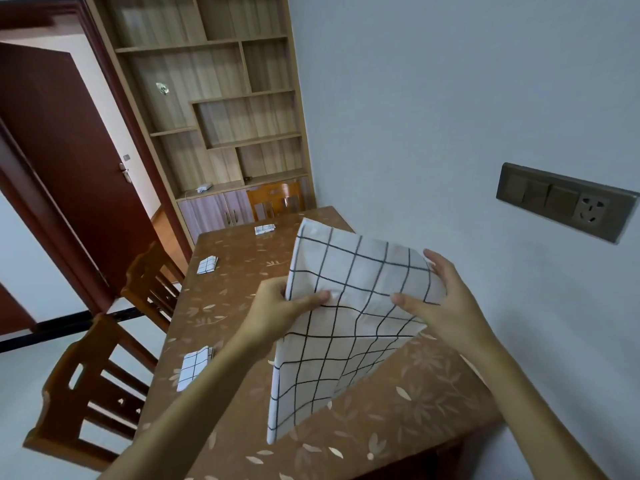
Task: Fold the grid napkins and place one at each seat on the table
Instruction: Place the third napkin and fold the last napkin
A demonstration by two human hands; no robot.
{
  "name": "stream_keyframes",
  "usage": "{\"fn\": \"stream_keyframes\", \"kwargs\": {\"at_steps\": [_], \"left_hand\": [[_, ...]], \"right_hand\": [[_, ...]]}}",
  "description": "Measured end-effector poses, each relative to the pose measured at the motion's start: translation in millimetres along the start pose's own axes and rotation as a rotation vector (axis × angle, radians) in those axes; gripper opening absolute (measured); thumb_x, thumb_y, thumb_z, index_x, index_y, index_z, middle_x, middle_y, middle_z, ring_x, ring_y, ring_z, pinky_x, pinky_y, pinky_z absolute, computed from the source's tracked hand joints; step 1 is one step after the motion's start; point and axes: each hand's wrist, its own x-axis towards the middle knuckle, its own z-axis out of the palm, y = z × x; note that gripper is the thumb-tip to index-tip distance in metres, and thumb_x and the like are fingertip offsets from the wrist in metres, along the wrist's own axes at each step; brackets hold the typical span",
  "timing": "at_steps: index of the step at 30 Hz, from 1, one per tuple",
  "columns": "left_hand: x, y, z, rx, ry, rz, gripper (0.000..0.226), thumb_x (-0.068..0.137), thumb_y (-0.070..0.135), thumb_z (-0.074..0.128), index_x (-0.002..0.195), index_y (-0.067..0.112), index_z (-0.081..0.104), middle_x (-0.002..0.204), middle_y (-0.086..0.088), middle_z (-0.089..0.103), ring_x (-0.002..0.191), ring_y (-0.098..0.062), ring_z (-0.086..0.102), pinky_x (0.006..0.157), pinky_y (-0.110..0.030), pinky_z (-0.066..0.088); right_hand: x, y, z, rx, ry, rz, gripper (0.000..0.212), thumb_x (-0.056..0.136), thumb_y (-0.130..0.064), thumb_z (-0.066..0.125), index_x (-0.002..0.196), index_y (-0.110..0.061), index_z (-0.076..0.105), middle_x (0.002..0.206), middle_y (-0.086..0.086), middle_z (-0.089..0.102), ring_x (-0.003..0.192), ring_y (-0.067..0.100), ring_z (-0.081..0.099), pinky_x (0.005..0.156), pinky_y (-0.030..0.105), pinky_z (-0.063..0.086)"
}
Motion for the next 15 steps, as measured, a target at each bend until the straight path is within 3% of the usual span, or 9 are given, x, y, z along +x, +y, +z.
{"fn": "stream_keyframes", "kwargs": {"at_steps": [3,4,6,8,10,13,15], "left_hand": [[0.7,9.7,-9.7,-0.132,-0.060,-0.052,0.033,0.074,0.020,0.081,0.100,0.001,0.075,0.097,-0.013,0.079,0.089,-0.029,0.077,0.075,-0.038,0.063],[1.3,12.2,-11.4,-0.168,-0.071,-0.062,0.034,0.073,0.020,0.080,0.101,0.001,0.075,0.099,-0.014,0.079,0.089,-0.029,0.077,0.074,-0.037,0.063],[2.4,15.8,-12.9,-0.224,-0.074,-0.085,0.032,0.074,0.017,0.078,0.101,0.001,0.074,0.100,-0.015,0.078,0.087,-0.028,0.077,0.070,-0.034,0.062],[2.4,16.8,-13.6,-0.241,-0.066,-0.085,0.029,0.075,0.015,0.077,0.100,0.002,0.074,0.100,-0.015,0.078,0.086,-0.027,0.076,0.069,-0.033,0.063],[2.1,16.1,-15.2,-0.235,-0.055,-0.085,0.031,0.073,0.018,0.078,0.100,0.004,0.073,0.100,-0.014,0.079,0.087,-0.027,0.077,0.068,-0.033,0.063],[2.2,13.0,-18.3,-0.224,-0.039,-0.094,0.019,0.082,0.014,0.075,0.100,0.007,0.073,0.100,-0.010,0.079,0.087,-0.025,0.077,0.066,-0.031,0.062],[1.7,9.1,-20.5,-0.196,-0.029,-0.089,0.013,0.087,0.014,0.071,0.099,0.010,0.073,0.102,-0.007,0.079,0.089,-0.024,0.077,0.068,-0.030,0.062]], "right_hand": [[-4.5,16.1,1.2,0.194,-0.087,0.088,0.080,0.072,-0.041,0.082,0.141,-0.029,0.045,0.129,-0.019,0.063,0.115,0.005,0.061,0.096,0.028,0.049],[-6.5,19.7,3.8,0.252,-0.120,0.104,0.063,0.075,-0.035,0.081,0.130,-0.025,0.053,0.111,-0.019,0.072,0.102,0.004,0.068,0.088,0.024,0.053],[-9.4,24.9,12.0,0.297,-0.169,0.117,0.026,0.082,-0.021,0.074,0.103,-0.021,0.058,0.073,-0.024,0.072,0.070,-0.006,0.068,0.063,0.009,0.049],[-12.7,31.1,18.3,0.296,-0.189,0.103,0.021,0.082,-0.025,0.072,0.100,-0.022,0.060,0.062,-0.026,0.067,0.057,-0.009,0.062,0.054,0.007,0.044],[-14.8,31.6,20.3,0.289,-0.171,0.114,0.029,0.077,-0.036,0.076,0.099,-0.021,0.066,0.070,-0.022,0.072,0.067,-0.004,0.069,0.066,0.014,0.051],[-13.3,31.8,21.4,0.302,-0.171,0.130,0.033,0.075,-0.042,0.079,0.099,-0.020,0.078,0.101,-0.007,0.078,0.103,0.011,0.072,0.099,0.037,0.051],[-13.4,27.1,21.6,0.323,-0.168,0.133,0.030,0.077,-0.041,0.078,0.102,-0.023,0.079,0.107,-0.006,0.078,0.108,0.011,0.070,0.105,0.042,0.048]]}}
